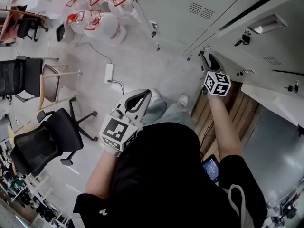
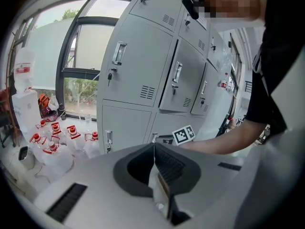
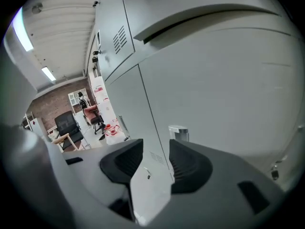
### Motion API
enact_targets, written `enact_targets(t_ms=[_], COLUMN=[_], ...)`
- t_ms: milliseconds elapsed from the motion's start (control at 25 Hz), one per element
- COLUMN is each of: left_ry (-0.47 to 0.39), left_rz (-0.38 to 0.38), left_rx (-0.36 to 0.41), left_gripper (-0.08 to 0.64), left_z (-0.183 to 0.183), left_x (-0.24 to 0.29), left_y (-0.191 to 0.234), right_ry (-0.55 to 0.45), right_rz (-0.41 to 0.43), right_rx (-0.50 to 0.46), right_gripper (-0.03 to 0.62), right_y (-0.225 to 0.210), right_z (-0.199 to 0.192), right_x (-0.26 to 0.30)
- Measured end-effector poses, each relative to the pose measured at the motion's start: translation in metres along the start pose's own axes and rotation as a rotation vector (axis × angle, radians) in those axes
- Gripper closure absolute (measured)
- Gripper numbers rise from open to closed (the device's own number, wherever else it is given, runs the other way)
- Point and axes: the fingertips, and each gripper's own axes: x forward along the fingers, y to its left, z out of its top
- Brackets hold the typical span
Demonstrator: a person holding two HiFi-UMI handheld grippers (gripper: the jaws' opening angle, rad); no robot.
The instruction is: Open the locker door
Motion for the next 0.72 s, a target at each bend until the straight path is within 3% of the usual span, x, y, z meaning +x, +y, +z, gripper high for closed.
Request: enact_targets(t_ms=[440, 720], left_ry=[0.043, 0.05], left_rz=[0.019, 0.019], left_rx=[-0.018, -0.029], left_gripper=[0.537, 0.537], left_z=[-0.026, -0.034], left_x=[-0.022, -0.03], left_y=[0.031, 0.041], right_ry=[0.005, 0.0], right_rz=[-0.164, -0.194], right_rx=[0.04, 0.044], right_gripper=[0.385, 0.385], right_y=[-0.032, -0.035], right_z=[-0.013, -0.011], right_x=[0.049, 0.066])
